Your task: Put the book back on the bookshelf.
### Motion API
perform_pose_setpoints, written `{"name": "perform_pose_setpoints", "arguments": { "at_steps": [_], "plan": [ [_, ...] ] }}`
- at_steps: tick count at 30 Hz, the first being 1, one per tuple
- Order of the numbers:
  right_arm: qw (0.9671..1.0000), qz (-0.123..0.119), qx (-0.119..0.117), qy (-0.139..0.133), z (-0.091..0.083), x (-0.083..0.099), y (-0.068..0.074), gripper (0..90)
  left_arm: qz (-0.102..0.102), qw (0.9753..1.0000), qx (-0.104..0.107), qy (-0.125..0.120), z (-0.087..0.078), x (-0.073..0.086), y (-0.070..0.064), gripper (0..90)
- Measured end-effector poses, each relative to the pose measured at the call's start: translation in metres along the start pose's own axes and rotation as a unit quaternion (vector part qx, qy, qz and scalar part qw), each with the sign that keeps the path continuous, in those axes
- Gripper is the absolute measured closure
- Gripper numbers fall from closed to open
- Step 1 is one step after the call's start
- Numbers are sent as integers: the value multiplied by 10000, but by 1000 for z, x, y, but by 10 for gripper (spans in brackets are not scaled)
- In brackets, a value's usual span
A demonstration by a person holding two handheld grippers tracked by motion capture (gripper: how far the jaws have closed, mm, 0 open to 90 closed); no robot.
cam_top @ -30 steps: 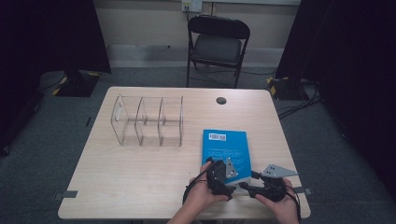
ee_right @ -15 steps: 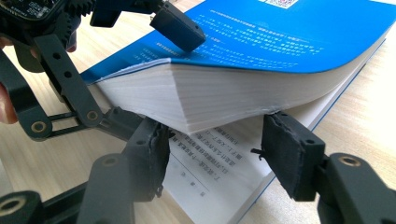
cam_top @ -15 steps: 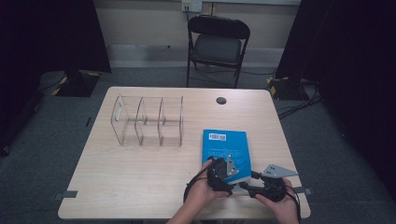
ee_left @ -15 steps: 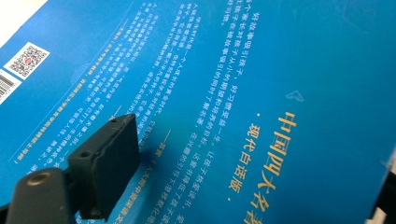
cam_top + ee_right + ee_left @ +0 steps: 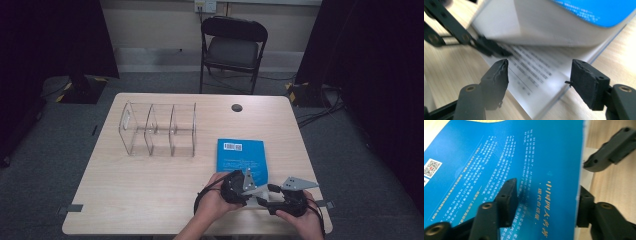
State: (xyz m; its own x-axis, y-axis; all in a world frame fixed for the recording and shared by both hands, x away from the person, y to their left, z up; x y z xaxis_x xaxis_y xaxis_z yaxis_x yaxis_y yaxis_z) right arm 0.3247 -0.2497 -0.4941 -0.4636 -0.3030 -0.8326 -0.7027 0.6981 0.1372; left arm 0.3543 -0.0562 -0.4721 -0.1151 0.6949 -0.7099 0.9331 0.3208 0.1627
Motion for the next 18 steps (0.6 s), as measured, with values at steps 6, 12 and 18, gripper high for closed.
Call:
{"name": "perform_pose_setpoints", "arguments": {
  "at_steps": [6, 12, 18],
  "plan": [
    [9999, -128, -51, -19, -3, 4, -5, 318, 15, 9998, 86, 164, -4, -4, 2, 562],
    [9988, -442, -195, 47, -3, 8, -3, 316, -123, 9992, 168, 340, -7, -11, 4, 636],
    [9990, -401, -209, -48, -2, 7, -1, 220, -238, 9982, 259, 490, -11, -18, 7, 679]
  ]
}}
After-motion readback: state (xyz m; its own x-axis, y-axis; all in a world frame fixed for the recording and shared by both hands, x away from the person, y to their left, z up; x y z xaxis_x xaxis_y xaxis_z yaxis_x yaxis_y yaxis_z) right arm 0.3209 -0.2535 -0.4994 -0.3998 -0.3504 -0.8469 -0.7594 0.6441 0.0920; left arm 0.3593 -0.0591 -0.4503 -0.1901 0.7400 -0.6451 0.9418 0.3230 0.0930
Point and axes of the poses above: each handheld gripper's, and its own axes: z roughly forward along the jaws, x roughly out of its underside, y roughly to its left, the point moved 2 cm from there along z, roughly forward along the jaws, and after that the axes turned 4 degrees about -y, right-handed, at the moved point
